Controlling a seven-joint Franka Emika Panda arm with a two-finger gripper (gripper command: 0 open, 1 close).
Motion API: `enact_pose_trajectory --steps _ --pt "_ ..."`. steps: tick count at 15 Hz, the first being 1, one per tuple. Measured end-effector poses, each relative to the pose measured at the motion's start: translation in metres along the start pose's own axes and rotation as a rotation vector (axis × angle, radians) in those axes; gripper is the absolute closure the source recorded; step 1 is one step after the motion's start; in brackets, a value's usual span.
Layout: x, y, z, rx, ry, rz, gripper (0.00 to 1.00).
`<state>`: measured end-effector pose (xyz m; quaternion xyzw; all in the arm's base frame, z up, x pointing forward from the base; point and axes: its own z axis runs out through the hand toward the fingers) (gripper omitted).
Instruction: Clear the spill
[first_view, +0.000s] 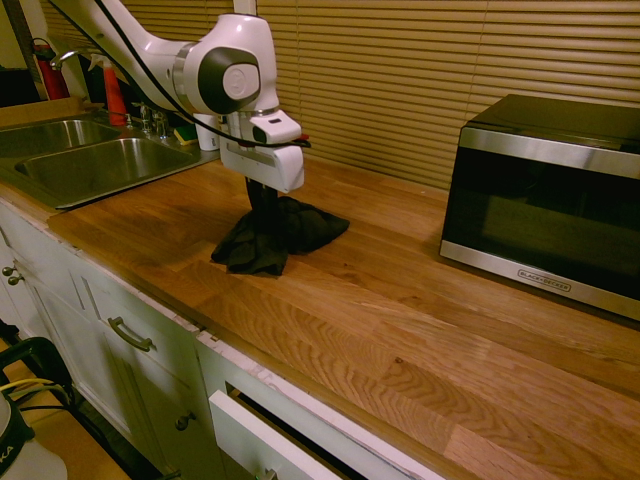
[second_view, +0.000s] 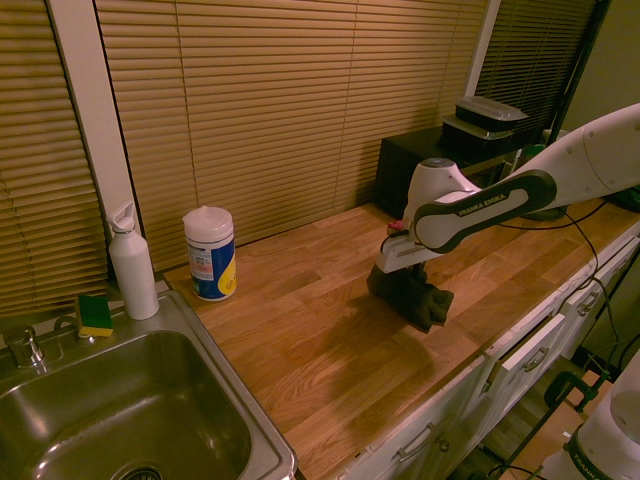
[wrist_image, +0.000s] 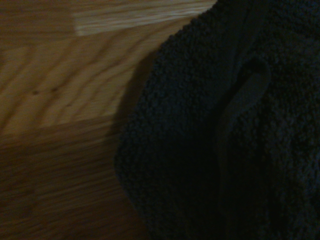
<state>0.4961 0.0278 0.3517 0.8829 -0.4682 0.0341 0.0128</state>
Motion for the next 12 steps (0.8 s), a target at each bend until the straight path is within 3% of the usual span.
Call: enact_pose_trajectory --steps 12 --pt "-0.155 -0.124 -0.019 -0.056 0.074 -0.187 1.00"
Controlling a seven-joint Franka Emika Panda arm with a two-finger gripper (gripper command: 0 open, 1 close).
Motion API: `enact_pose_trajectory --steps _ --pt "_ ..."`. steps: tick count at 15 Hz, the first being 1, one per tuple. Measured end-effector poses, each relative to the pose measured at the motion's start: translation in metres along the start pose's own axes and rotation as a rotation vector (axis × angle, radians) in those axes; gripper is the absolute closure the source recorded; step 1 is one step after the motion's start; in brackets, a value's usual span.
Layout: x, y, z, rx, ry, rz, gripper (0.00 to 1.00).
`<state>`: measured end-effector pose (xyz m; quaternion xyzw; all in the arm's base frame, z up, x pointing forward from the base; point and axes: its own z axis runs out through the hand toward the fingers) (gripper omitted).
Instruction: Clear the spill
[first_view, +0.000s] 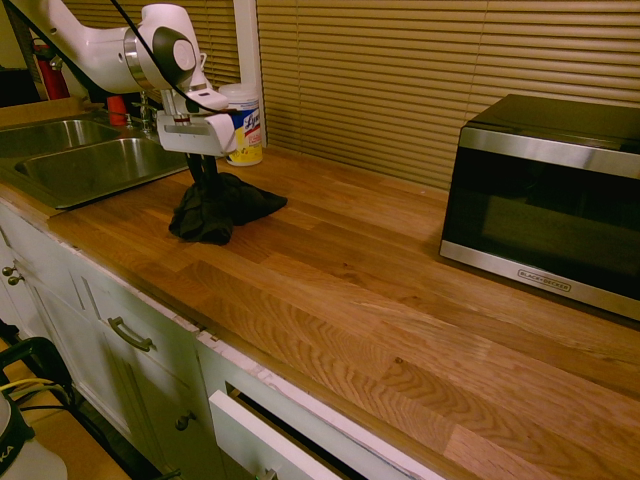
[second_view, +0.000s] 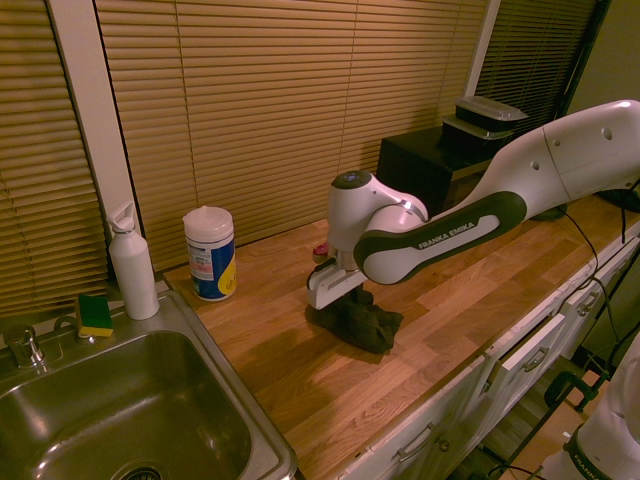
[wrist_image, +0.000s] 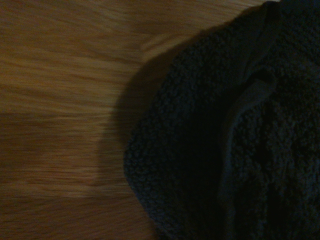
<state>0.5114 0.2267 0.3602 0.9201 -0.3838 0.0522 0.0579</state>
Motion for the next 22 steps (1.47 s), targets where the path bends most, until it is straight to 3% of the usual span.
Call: enact_pose_trajectory --steps 7,8,15,22 --pt "-0.060 -0.074 -0.023 -0.017 0.029 -0.067 1.00" --pt "-0.064 -0.080 -0.024 -0.019 0.028 -0.073 0.00" --pt "-0.073 -0.091 -0.027 -0.022 0.028 -0.086 0.00" --pt "-0.077 -0.101 -0.062 -0.006 0.053 -0.078 0.00"
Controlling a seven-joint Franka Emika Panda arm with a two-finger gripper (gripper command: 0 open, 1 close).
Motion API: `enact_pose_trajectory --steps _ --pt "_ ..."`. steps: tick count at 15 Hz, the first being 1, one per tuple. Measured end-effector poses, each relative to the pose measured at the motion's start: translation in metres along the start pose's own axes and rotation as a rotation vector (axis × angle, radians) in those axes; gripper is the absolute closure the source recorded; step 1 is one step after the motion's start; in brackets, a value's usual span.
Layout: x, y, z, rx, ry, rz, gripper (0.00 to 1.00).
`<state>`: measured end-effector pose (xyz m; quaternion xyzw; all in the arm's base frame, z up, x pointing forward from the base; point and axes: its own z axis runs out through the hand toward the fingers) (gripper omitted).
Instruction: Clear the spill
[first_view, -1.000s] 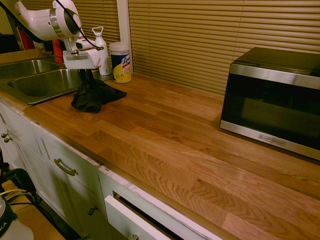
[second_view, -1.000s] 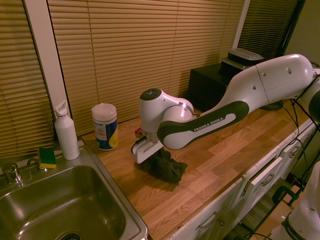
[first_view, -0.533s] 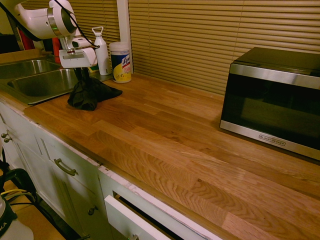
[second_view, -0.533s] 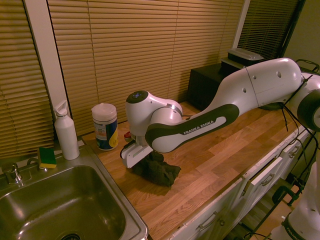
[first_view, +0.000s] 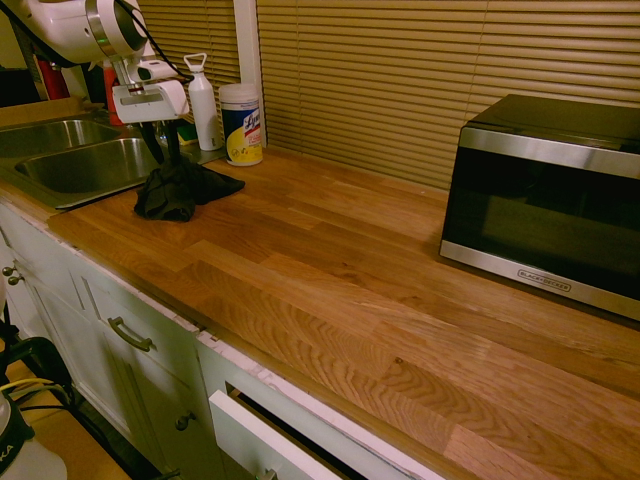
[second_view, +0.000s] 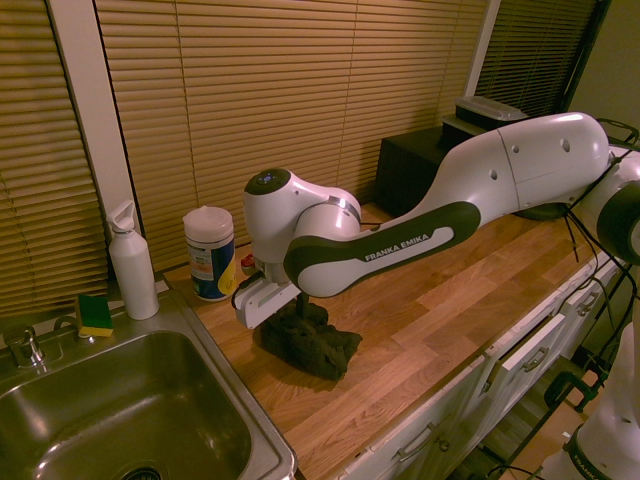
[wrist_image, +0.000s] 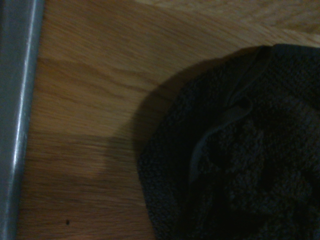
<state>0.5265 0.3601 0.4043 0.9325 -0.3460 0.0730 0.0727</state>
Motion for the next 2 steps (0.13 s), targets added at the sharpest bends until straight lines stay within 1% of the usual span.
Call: enact_pose_trajectory --steps 2 --pt "0.0033 -0.0023 -0.0144 0.010 0.009 0.006 0.00"
